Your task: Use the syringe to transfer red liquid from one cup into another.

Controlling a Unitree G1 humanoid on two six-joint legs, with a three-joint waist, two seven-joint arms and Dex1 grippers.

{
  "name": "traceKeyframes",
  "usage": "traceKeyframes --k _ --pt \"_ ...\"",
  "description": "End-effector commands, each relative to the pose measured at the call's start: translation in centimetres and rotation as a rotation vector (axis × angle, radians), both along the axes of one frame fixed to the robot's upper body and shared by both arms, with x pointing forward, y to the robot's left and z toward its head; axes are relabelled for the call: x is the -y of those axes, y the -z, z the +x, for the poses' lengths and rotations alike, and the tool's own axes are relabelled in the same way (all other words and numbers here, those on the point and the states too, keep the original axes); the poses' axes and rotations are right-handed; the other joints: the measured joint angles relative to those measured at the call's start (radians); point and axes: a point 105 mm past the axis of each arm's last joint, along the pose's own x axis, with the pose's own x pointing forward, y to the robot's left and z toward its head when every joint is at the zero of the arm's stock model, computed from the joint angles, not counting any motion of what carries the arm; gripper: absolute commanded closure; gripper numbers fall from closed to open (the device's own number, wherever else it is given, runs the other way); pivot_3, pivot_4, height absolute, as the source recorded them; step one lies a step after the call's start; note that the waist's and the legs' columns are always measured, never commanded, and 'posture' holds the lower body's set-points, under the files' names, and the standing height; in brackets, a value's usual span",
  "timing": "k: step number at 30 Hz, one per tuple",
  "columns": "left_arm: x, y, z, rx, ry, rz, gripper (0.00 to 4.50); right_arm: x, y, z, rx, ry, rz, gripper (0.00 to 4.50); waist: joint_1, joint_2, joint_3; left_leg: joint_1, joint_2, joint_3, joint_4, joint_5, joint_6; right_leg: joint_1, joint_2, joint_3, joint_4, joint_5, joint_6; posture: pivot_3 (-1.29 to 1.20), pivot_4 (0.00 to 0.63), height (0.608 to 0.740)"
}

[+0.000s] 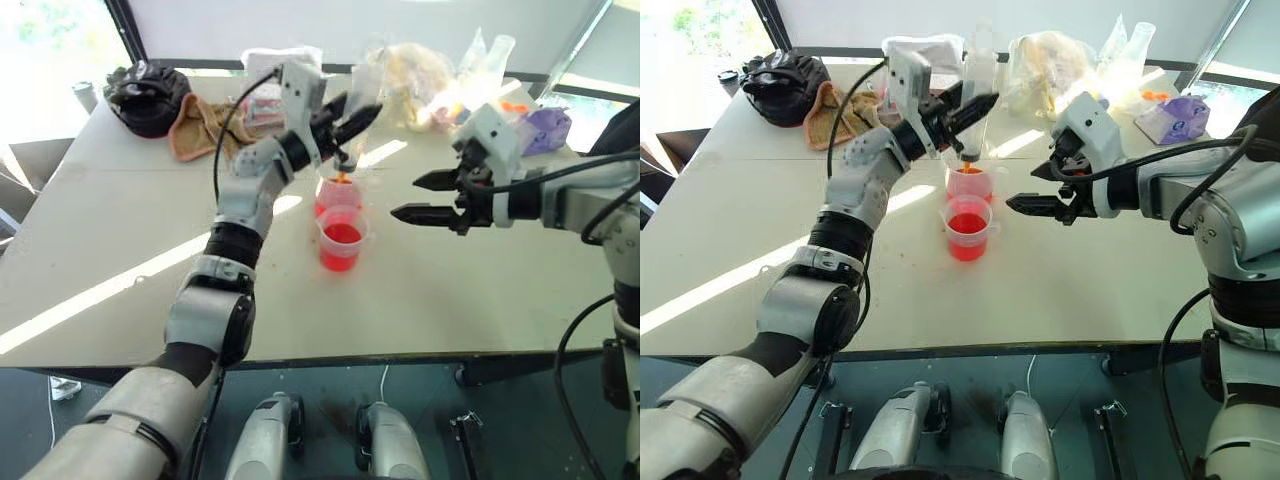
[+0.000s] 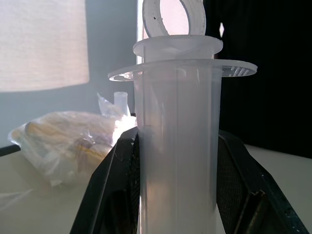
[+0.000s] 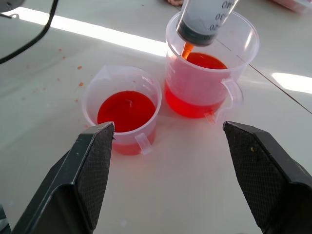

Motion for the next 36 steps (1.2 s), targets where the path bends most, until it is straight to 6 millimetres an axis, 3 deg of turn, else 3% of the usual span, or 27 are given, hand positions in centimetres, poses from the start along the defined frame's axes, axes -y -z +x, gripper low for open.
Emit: traceKeyframes --k 1,6,18,30,36 --pt "0.3 -0.4 -0.2 0.105 -0.033 -0.005 3.07 0.0 -1.2 -0.5 0.055 0.001 0.022 0.76 -0.001 0.000 0.000 0.000 0.000 0.000 0.001 -0.001 0.001 0.000 -0.001 0.000 0.000 0.000 0.000 0.00 0.150 0.740" --pt "0.5 1.1 0.1 0.074 -0.059 -0.017 3.07 0.0 -1.5 -0.4 0.068 0.009 0.031 0.76 -0.002 0.000 0.000 -0.001 0.000 0.000 0.006 -0.004 0.005 0.001 -0.002 0.000 0.000 0.000 0.000 0.00 0.150 0.740" --pt "0.2 5.5 0.6 -0.033 -0.093 0.044 3.07 -2.3 -6.5 3.5 0.190 0.097 0.204 0.76 -0.005 0.000 0.000 -0.001 0.000 0.000 0.007 -0.005 0.006 0.001 -0.002 0.000 0.001 0.000 0.000 0.00 0.150 0.740" --pt "0.5 5.6 0.7 -0.042 -0.100 0.041 3.07 -3.7 -6.5 8.3 0.171 0.363 0.351 0.76 -0.008 0.001 -0.001 -0.001 -0.001 0.001 0.006 -0.005 0.006 0.000 0.000 -0.001 0.002 0.000 0.000 0.00 0.150 0.740" --pt "0.7 5.7 0.6 -0.038 -0.098 0.046 3.07 -4.0 -6.6 9.6 0.176 0.420 0.374 0.76 -0.007 0.001 -0.001 -0.001 -0.001 0.001 0.006 -0.004 0.006 0.001 0.000 -0.001 0.002 0.000 0.000 0.00 0.150 0.740"
